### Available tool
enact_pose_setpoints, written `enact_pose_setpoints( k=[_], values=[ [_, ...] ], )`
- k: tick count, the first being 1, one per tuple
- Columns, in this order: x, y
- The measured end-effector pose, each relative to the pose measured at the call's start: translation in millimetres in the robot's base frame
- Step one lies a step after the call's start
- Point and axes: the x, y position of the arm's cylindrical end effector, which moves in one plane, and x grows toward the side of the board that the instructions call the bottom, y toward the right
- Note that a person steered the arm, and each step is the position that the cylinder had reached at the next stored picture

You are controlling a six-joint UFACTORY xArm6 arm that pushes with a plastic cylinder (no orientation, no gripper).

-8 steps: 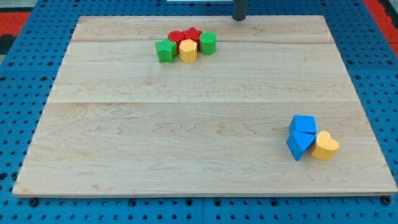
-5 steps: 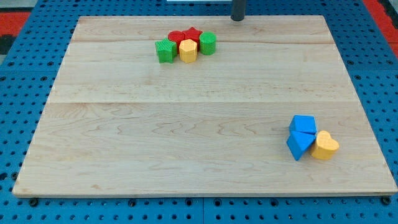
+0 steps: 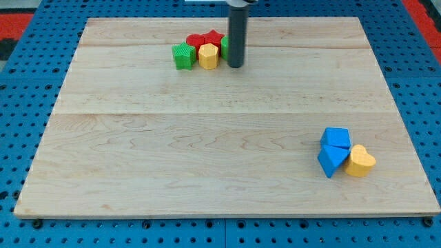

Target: Move the hexagon along with the green star to the left of red circle

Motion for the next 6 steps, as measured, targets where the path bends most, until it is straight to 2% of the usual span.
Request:
enact_pose_setpoints(
  k=[3, 5, 6],
  values=[
    [-4, -79],
    [-19, -94],
    [17, -115]
  ],
)
